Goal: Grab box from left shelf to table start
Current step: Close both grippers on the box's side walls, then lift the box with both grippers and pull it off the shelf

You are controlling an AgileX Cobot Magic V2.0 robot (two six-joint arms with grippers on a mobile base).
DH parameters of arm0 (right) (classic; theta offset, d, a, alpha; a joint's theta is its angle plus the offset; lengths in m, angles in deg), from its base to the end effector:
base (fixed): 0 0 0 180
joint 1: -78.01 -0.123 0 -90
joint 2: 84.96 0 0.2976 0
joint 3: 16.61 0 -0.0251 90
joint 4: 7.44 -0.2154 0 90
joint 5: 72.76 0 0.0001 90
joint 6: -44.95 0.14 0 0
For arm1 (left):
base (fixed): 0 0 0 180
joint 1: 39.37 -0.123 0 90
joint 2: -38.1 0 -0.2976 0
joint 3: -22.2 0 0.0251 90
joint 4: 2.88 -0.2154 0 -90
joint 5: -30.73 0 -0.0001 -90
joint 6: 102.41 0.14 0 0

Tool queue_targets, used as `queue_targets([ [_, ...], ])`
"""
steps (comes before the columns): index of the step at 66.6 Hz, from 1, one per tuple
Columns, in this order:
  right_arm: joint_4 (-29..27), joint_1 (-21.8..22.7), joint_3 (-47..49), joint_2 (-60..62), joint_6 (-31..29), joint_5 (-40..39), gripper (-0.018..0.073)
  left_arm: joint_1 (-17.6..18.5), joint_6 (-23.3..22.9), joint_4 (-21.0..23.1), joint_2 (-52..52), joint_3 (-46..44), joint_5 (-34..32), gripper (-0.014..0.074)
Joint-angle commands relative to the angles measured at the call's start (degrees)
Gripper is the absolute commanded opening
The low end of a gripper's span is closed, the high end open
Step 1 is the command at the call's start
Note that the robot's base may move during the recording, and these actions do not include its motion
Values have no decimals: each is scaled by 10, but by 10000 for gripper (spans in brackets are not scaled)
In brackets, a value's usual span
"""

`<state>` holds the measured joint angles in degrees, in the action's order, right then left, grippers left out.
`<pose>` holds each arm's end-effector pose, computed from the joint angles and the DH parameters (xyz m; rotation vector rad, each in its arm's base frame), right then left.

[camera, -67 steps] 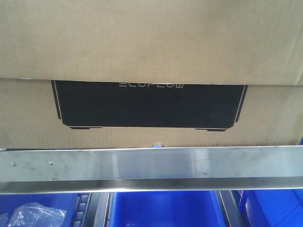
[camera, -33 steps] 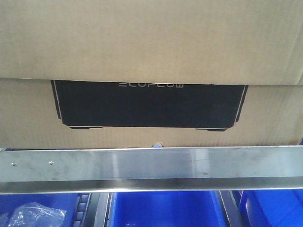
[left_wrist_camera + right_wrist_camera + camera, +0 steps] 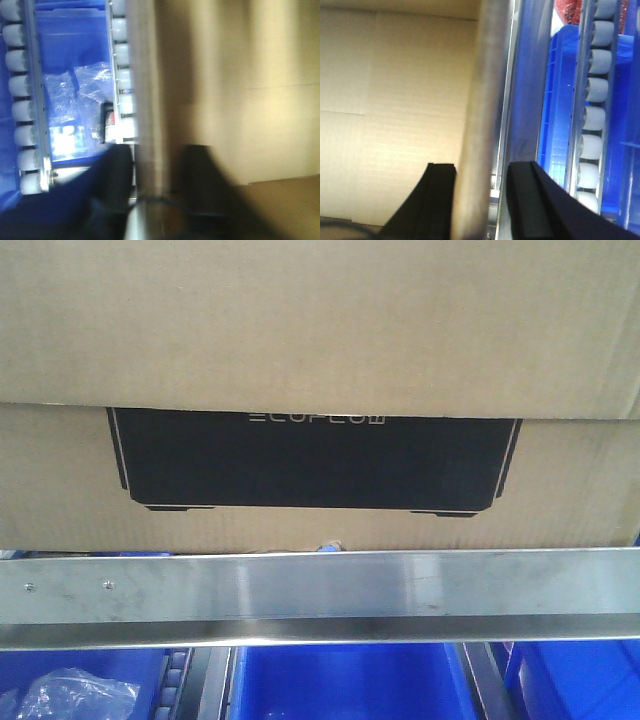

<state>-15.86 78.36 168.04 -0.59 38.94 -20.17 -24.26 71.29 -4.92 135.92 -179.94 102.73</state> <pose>0.3282 0.0143 0.3291 -0.0597 2.4960 0.1368 0.3080 -0.0782 0.3771 0.1996 2.5714 -0.0919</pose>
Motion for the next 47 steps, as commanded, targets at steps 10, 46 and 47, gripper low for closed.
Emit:
queue_targets([
  [10, 1, 2, 21, 22, 8, -32, 57, 4, -6, 9, -9, -12, 3, -96],
  [46, -16, -18, 18, 159, 8, -38, 57, 4, -6, 13, -122, -5, -6, -99],
  [47, -16, -21, 16, 163, 8, -38, 57, 4, -6, 13, -126, -3, -7, -99],
])
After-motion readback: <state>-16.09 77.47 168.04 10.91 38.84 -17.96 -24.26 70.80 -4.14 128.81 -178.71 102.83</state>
